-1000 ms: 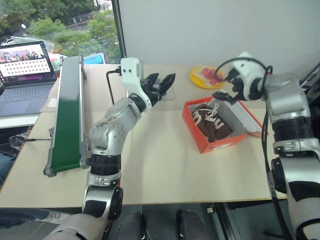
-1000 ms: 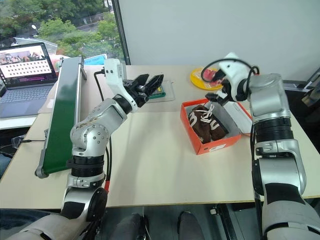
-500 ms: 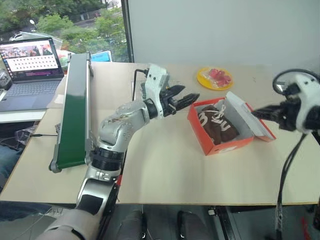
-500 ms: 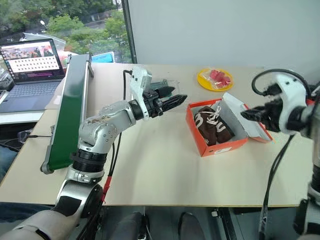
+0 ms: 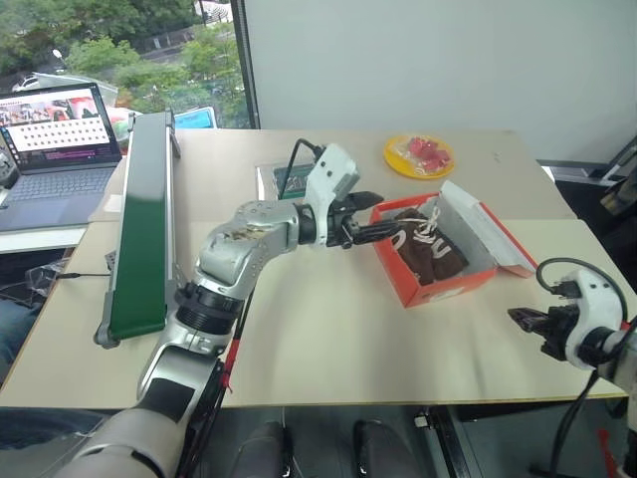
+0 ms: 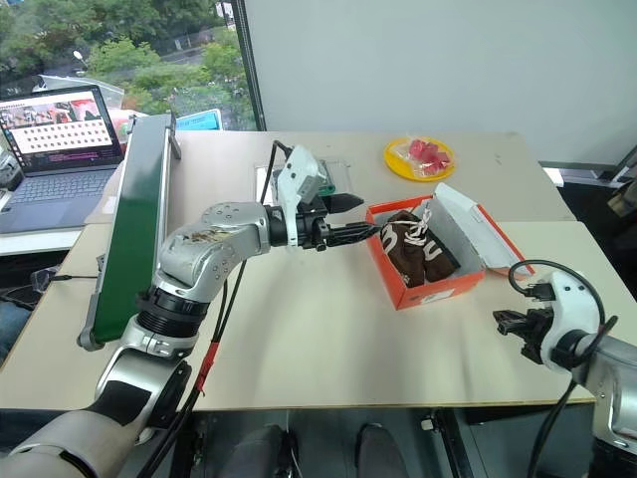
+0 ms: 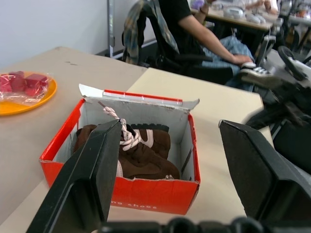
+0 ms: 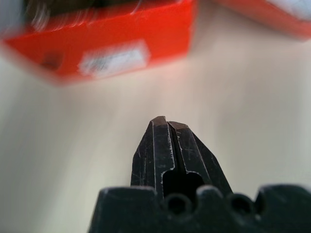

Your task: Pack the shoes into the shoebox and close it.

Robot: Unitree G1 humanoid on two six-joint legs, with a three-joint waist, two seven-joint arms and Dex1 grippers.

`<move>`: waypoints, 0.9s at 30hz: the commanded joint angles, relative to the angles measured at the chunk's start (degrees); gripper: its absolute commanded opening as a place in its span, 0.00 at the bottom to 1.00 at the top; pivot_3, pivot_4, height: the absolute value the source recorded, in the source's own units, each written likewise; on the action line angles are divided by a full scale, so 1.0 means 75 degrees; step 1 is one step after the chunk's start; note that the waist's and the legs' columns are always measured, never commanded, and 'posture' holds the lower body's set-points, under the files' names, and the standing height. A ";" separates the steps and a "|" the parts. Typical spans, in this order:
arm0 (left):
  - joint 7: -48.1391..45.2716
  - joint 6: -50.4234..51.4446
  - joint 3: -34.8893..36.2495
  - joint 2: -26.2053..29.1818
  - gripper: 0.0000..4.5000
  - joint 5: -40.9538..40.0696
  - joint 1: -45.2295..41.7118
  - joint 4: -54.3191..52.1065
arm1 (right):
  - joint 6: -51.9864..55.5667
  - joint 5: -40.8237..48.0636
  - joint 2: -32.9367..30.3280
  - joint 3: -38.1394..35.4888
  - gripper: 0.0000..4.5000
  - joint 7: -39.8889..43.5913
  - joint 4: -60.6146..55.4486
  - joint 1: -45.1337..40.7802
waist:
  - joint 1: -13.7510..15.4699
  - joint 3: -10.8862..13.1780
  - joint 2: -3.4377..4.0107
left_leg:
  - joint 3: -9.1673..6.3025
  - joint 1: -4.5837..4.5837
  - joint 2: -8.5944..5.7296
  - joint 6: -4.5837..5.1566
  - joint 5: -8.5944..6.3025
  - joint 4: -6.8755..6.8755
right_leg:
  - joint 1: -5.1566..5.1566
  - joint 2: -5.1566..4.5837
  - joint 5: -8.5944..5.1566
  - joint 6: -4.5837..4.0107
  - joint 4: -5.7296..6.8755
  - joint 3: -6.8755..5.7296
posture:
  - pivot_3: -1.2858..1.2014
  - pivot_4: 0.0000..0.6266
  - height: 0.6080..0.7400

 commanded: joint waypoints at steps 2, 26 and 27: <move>-0.0079 0.0277 -0.0029 0.0303 0.75 0.0171 -0.0073 -0.0594 | -0.1897 -0.0155 0.0375 0.0060 0.01 -0.0740 0.1396 -0.0311 | 0.0001 -0.0002 0.0005 | 0.0001 0.0000 -0.0001 0.0000 0.0000 -0.0003 | -0.0002 -0.0001 -0.0001 0.0000 0.0001 0.0000 | 0.52 0.24 1.00; 0.0465 0.1016 0.0304 0.0999 0.75 0.0592 0.0044 -0.1151 | -0.9046 -0.0307 0.0404 0.0749 0.01 -0.2278 0.7721 -0.2643 | -0.0113 -0.0002 0.0011 | 0.0012 0.0004 -0.0001 -0.0006 0.0003 -0.0006 | 0.0000 -0.0006 -0.0001 0.0003 0.0000 0.0011 | 0.52 0.24 1.00; 0.0493 0.1017 0.0326 0.0968 0.75 0.0590 0.0023 -0.1134 | -0.9307 -0.0334 0.0381 0.0765 0.01 -0.2329 0.7651 -0.2620 | -0.0113 -0.0002 0.0011 | 0.0012 0.0004 0.0000 -0.0006 0.0003 -0.0006 | 0.0000 -0.0006 -0.0001 0.0003 0.0000 0.0011 | 0.52 0.24 1.00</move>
